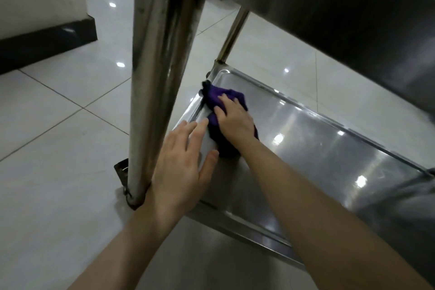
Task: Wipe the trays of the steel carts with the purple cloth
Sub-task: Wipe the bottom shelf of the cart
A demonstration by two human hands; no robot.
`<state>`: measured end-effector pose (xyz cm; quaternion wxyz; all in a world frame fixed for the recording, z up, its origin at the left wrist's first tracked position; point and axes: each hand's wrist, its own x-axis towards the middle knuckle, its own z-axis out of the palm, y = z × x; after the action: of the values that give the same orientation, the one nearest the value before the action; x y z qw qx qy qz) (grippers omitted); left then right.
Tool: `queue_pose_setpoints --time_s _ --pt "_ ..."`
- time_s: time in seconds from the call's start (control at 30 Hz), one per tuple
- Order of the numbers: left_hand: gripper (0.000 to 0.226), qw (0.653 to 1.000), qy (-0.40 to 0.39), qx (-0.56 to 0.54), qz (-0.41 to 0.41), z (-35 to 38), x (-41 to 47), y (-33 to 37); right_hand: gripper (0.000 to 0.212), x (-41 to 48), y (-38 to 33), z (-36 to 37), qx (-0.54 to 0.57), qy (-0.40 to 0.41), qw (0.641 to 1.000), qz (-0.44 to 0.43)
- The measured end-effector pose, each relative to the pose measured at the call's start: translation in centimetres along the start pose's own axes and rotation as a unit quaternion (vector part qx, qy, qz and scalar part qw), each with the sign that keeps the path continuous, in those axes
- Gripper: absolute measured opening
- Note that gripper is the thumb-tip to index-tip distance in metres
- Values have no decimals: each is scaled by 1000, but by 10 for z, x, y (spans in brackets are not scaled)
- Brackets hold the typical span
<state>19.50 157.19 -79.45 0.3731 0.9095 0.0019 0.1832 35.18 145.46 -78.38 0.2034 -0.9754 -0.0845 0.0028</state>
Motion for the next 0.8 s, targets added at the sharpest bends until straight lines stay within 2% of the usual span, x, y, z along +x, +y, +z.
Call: queue_pose_setpoints --time_s 0.17,0.3,0.4,0.47,0.57,0.63,0.7,0.8 --pt "57 1000 17 -11 -24 -3 0 5 43 0 -21 -2 22 -15 998 -60" --pt "57 999 25 -20 6 -11 -1 10 40 -99 -10 1 12 -66 969 -237" --pt "58 999 26 -11 22 -12 -3 9 46 -136 7 -6 5 -125 944 -305" --pt "58 999 25 -20 28 -13 -2 9 47 -111 12 -16 -13 -126 947 -296" --pt "62 999 29 -22 19 -13 0 10 47 -60 6 -19 -39 -67 987 -139" --pt "65 1000 21 -3 23 -10 1 9 47 -46 -1 -13 -38 -32 997 -54" --pt "68 999 11 24 28 -9 1 8 45 -60 -8 -10 -21 -40 996 -77" --pt "69 997 2 59 40 -9 -1 6 42 -114 -9 -12 -8 -82 974 -210"
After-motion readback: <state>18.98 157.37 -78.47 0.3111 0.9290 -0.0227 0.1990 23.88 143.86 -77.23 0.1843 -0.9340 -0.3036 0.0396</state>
